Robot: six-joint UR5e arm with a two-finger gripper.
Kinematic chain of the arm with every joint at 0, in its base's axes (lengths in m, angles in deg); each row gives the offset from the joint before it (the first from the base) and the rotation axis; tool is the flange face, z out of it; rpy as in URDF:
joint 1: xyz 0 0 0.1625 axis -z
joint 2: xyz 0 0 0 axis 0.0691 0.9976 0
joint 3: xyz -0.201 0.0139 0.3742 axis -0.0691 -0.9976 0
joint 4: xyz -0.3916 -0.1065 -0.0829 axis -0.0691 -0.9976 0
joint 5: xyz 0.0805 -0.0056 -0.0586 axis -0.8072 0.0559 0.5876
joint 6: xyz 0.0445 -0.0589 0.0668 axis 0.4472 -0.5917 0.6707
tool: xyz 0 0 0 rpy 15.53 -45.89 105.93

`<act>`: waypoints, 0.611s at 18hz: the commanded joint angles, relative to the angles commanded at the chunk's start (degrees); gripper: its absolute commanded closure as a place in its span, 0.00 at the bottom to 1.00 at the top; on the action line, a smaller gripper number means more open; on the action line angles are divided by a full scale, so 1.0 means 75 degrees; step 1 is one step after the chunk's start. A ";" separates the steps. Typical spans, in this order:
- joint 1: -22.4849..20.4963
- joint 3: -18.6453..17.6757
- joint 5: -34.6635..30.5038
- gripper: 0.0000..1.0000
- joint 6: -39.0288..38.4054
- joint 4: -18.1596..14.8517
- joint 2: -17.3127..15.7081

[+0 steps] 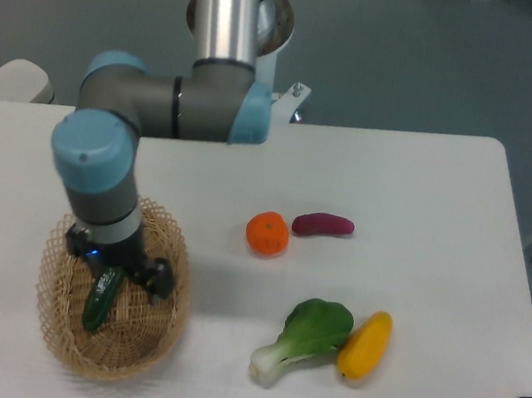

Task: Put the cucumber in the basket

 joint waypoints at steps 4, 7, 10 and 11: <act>-0.0891 -0.0071 0.0000 0.00 0.1911 -0.0338 -0.0306; -0.1466 -0.0047 0.0000 0.00 0.3223 -0.0831 -0.0539; -0.1946 -0.0071 0.0000 0.00 0.4665 -0.0891 -0.0669; -0.2064 -0.0071 0.0000 0.00 0.4959 -0.0914 -0.0681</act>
